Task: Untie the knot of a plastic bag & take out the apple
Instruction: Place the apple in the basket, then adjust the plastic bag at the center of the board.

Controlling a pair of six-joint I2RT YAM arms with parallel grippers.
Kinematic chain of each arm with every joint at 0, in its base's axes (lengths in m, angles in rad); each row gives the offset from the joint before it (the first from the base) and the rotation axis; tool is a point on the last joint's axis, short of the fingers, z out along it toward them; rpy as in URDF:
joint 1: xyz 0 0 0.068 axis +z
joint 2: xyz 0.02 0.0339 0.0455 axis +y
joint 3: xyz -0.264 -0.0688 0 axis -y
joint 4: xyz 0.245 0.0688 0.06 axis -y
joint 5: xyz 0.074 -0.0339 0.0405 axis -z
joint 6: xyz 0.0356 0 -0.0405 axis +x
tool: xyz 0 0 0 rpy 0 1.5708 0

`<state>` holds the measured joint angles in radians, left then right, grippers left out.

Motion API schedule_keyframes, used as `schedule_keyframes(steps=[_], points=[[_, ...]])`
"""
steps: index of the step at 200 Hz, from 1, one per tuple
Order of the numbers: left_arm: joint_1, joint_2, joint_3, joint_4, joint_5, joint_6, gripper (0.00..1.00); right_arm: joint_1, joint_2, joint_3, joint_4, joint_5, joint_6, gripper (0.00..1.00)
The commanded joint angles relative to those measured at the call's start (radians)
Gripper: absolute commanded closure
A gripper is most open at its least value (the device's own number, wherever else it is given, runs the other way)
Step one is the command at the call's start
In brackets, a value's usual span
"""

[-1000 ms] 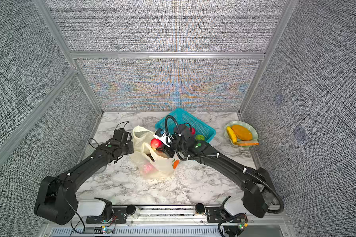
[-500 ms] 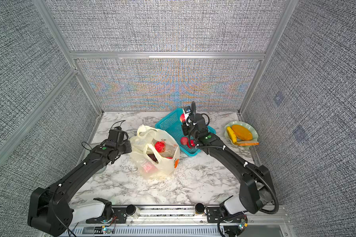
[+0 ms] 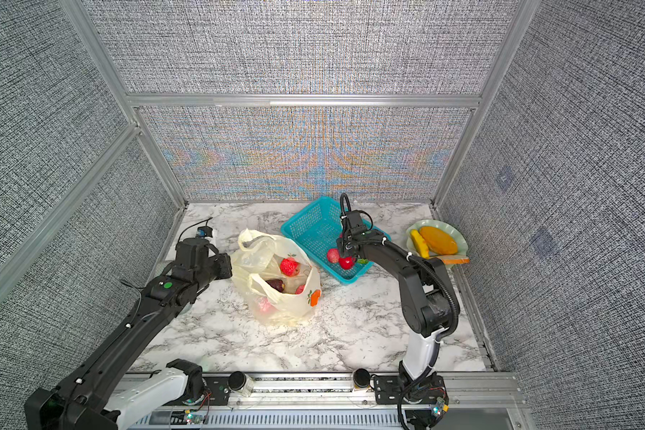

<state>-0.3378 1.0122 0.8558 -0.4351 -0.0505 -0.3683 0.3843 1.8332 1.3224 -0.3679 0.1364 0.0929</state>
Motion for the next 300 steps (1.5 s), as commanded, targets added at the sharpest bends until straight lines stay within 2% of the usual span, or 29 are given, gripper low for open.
schedule_keyframes(steps=[1, 17, 38, 51, 71, 91, 105, 118, 134, 152, 178, 224, 277, 300], points=[[-0.002, -0.013, 0.000, 0.034, 0.127, 0.028, 0.90, 0.003, -0.029, 0.011, -0.058, -0.033, 0.006, 0.43], [-0.010, -0.013, 0.002, 0.023, 0.142, 0.029, 0.94, 0.010, -0.094, 0.007, -0.069, -0.042, 0.002, 0.38], [-0.033, -0.005, 0.003, 0.020, 0.171, 0.040, 0.97, 0.053, -0.195, 0.023, -0.105, -0.084, -0.011, 0.38], [-0.054, 0.008, 0.006, 0.027, 0.191, 0.043, 0.98, 0.116, -0.265, 0.030, -0.108, -0.153, -0.029, 0.38], [-0.094, 0.041, 0.011, 0.049, 0.198, 0.046, 1.00, 0.257, -0.349, 0.012, -0.043, -0.281, -0.021, 0.44], [-0.113, 0.078, 0.009, 0.105, 0.208, 0.033, 1.00, 0.384, -0.341, 0.019, 0.003, -0.393, 0.036, 0.52], [-0.117, 0.103, 0.006, 0.148, 0.221, 0.025, 1.00, 0.452, -0.307, 0.020, 0.020, -0.390, 0.071, 0.56], [-0.119, 0.126, 0.005, 0.172, 0.216, 0.025, 1.00, 0.491, -0.259, 0.020, 0.016, -0.324, 0.096, 0.56], [-0.119, 0.159, 0.004, 0.199, 0.206, 0.030, 1.00, 0.501, -0.193, 0.030, -0.035, -0.234, 0.116, 0.57], [-0.118, 0.208, 0.002, 0.230, 0.201, 0.032, 1.00, 0.502, -0.125, 0.023, -0.041, -0.188, 0.112, 0.57], [-0.118, 0.274, 0.012, 0.258, 0.201, 0.017, 1.00, 0.516, -0.074, 0.039, -0.115, -0.254, 0.078, 0.61], [-0.116, 0.295, 0.016, 0.283, 0.191, 0.012, 1.00, 0.550, -0.197, -0.117, -0.251, -0.314, 0.003, 0.61], [-0.116, 0.376, 0.018, 0.334, 0.202, -0.026, 1.00, 0.554, -0.120, -0.189, -0.377, -0.301, 0.016, 0.61], [-0.117, 0.414, 0.054, 0.236, 0.104, -0.087, 1.00, 0.553, -0.085, -0.196, -0.400, -0.245, 0.032, 0.61]])
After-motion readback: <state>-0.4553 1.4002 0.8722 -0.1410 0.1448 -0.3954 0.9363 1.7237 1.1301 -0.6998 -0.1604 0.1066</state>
